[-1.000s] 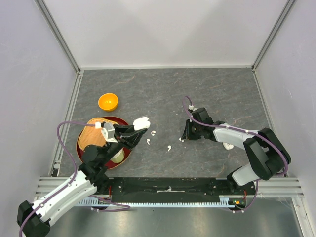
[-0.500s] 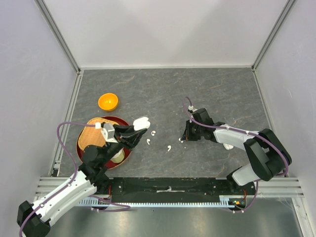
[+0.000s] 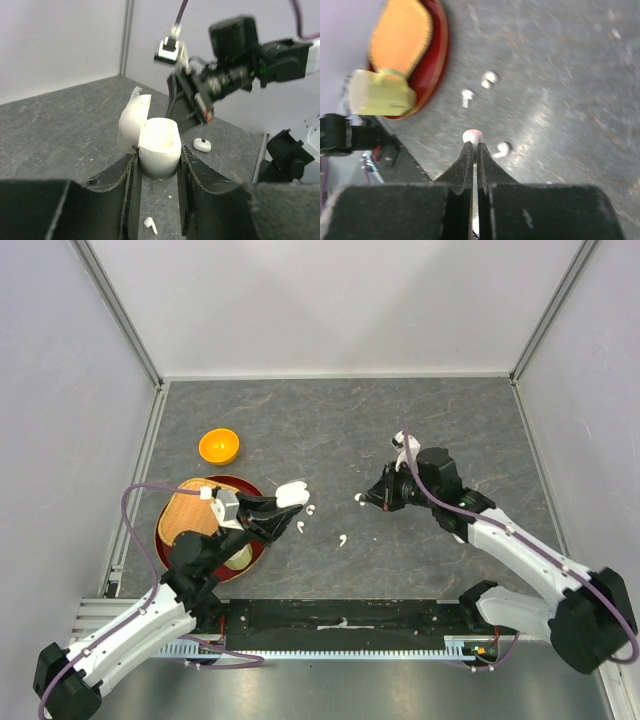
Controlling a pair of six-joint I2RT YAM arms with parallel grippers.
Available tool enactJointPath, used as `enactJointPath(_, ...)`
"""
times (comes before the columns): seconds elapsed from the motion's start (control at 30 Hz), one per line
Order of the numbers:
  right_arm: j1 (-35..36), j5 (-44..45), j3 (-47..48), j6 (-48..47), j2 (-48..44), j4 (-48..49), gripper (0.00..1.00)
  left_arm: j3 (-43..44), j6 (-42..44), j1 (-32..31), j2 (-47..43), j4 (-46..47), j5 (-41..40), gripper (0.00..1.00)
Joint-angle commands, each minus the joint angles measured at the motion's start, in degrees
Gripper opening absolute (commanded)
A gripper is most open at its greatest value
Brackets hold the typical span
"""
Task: Insert the wireless bluetooth earbuds into the charging case
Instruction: Pick up the earbud from the center of the board, then place the earbud in the charging case.
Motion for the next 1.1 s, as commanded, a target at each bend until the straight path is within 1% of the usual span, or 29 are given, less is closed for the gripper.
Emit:
enactJointPath(0.0,0.0,-9.62,4.88,-3.42,-7.1,3.92,0.0,2.31,2.78,-0.1,1.34,1.21,5.25,0.02)
enactJointPath(0.03,0.0,-11.64,5.75,-3.51,-7.89,4.71,0.0,2.48,3.22,-0.1,1.77,1.47,6.91,0.02)
enactJointPath(0.07,0.0,-15.66,6.19,-3.85,-9.21,5.94,0.0,2.57,3.4,-0.1,2.04,1.65,7.71,0.02)
enactJointPath(0.1,0.09,-17.35,7.24,-3.86,-9.66,6.3,0.0,2.83,3.75,-0.01,2.48,1.91,9.37,0.02)
enactJointPath(0.13,0.09,-21.37,7.86,-4.47,-10.27,6.3,0.0,3.01,3.75,-0.1,2.74,2.17,10.17,0.02)
enactJointPath(0.2,0.17,-25.44,10.05,-4.91,-10.28,7.88,0.0,3.54,3.75,-0.1,3.09,2.44,12.62,0.02)
enactJointPath(0.23,0.26,-29.02,10.67,-5.09,-10.36,8.41,0.0,3.71,3.75,-0.1,3.62,2.61,13.25,0.02)
enactJointPath(0.37,1.05,-33.7,13.84,-7.54,-10.45,8.59,0.0,4.86,3.49,-0.1,5.11,3.23,16.24,0.02)
enactJointPath(0.47,2.19,-35.2,15.95,-9.13,-10.27,7.71,0.0,5.56,2.61,-0.01,6.78,4.55,18.61,0.02)
enactJointPath(0.53,3.95,-35.56,17.53,-11.76,-10.01,6.83,0.0,6.0,2.26,-0.01,7.57,5.16,20.11,0.02)
enactJointPath(0.6,6.23,-34.51,19.11,-15.0,-9.58,2.98,0.0,6.35,1.64,-0.01,8.81,5.86,21.51,0.02)
enactJointPath(0.7,8.6,-33.72,20.69,-17.65,-8.78,-0.1,0.0,6.88,1.03,-0.1,10.12,7.27,23.09,0.02)
enactJointPath(0.83,10.1,-30.74,21.23,-20.98,-8.43,-2.13,0.0,7.41,0.41,-0.1,11.09,8.85,24.33,0.02)
enactJointPath(1.07,11.07,-28.01,22.02,-23.81,-7.2,-4.77,0.0,8.55,-0.38,-0.01,11.71,9.03,26.0,0.02)
